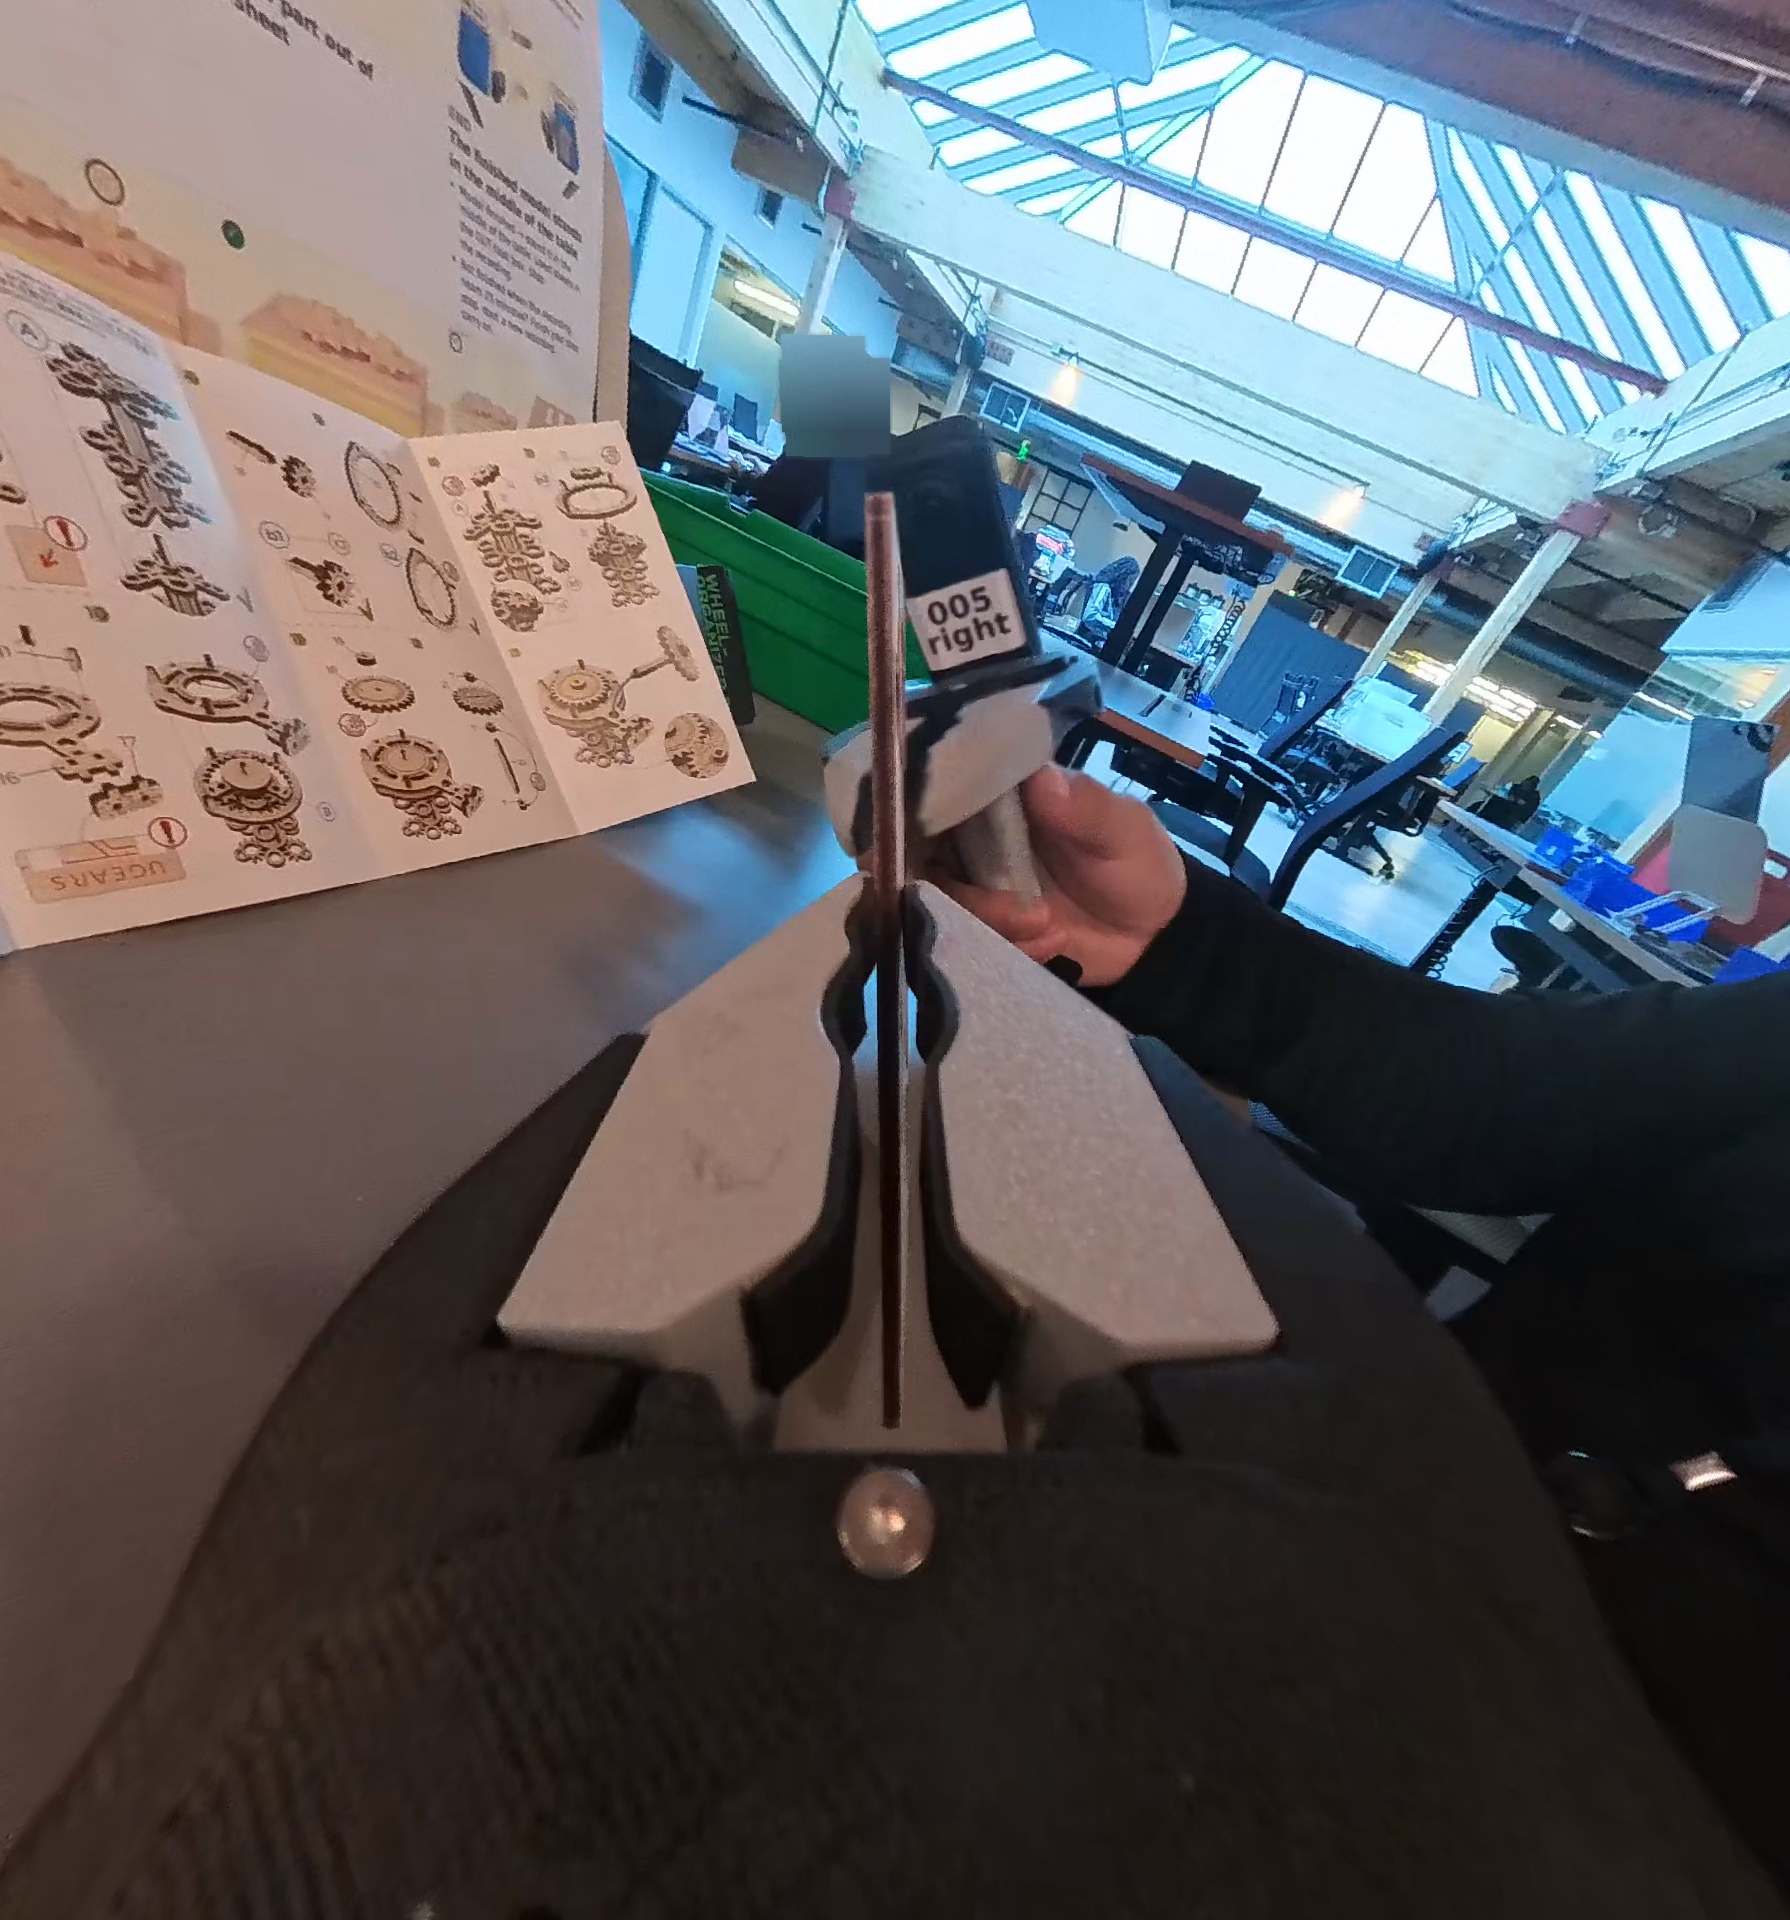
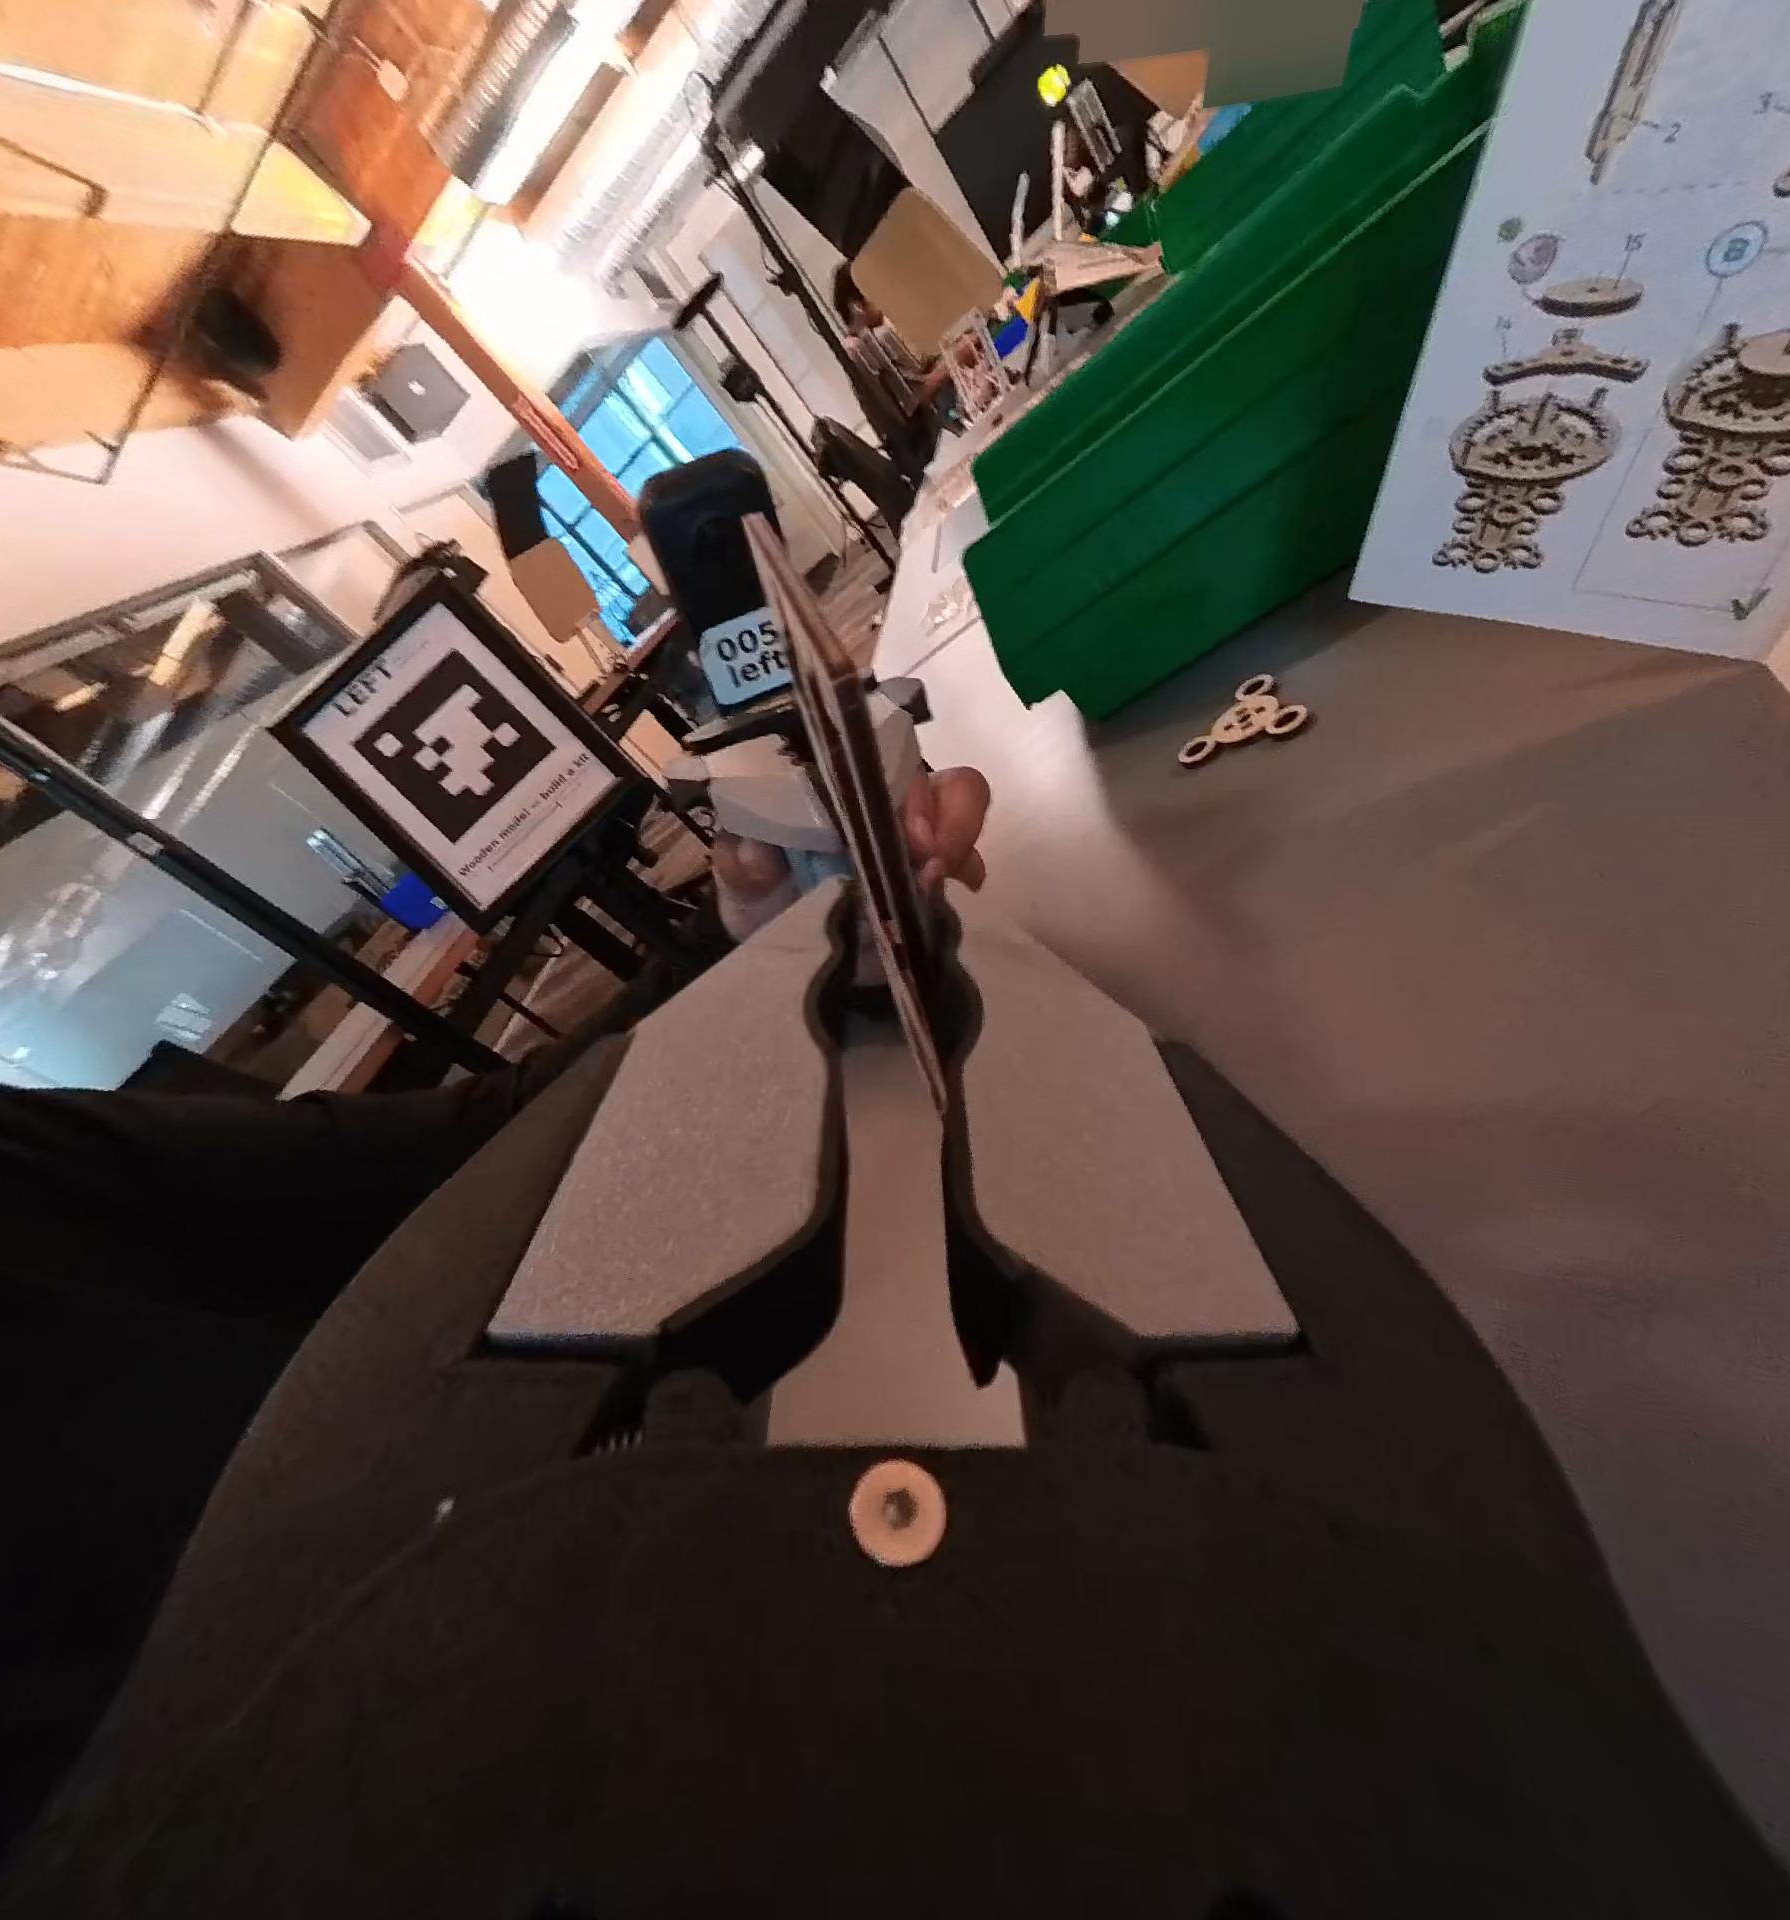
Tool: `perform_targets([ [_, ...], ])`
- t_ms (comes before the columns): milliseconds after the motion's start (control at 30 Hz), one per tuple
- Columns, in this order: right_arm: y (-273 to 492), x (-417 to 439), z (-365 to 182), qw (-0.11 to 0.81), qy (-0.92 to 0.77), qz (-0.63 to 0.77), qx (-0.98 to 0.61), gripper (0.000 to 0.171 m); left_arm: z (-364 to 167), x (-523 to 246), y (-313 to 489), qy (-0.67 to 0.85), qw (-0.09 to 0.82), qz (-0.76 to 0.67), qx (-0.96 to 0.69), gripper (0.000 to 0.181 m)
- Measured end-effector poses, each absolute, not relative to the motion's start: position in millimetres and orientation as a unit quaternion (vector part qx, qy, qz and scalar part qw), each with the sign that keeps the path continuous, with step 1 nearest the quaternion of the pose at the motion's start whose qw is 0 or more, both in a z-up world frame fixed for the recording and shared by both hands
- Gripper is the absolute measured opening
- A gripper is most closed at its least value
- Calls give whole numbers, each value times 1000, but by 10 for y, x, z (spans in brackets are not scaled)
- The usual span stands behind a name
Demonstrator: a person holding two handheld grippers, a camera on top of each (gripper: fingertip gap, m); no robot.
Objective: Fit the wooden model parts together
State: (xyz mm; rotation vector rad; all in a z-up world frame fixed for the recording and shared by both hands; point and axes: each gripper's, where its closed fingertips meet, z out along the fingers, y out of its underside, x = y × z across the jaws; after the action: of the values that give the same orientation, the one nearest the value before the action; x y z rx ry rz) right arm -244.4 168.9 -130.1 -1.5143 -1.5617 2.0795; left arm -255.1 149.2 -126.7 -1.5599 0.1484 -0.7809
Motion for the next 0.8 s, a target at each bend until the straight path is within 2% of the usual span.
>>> perform_targets([
  [33,1706,-2452,-1341,74,-523,679,-510,0,-1271,-2546,1493,64,638,-347,-685,0],
  [167,1738,-2459,-1411,93,-540,652,-524,0,-1279,-2580,1514,51,635,-354,-684,4],
  [267,1782,-2473,-1457,103,-542,638,-537,0,-1230,-2692,1512,30,658,-338,-672,20],
  [367,1827,-2482,-1525,103,-541,624,-555,0,-1203,-2895,1521,8,691,-266,-672,25],
  [567,1941,-2520,-1829,136,-573,536,-605,0,-1175,-3249,1473,-20,729,-96,-677,25],
  [700,2013,-2523,-1976,170,-600,473,-622,4,-1279,-3496,1448,-58,702,-11,-709,26],
  [800,2056,-2522,-2033,174,-601,456,-633,11,-1488,-3714,1394,-98,617,40,-780,31],
])
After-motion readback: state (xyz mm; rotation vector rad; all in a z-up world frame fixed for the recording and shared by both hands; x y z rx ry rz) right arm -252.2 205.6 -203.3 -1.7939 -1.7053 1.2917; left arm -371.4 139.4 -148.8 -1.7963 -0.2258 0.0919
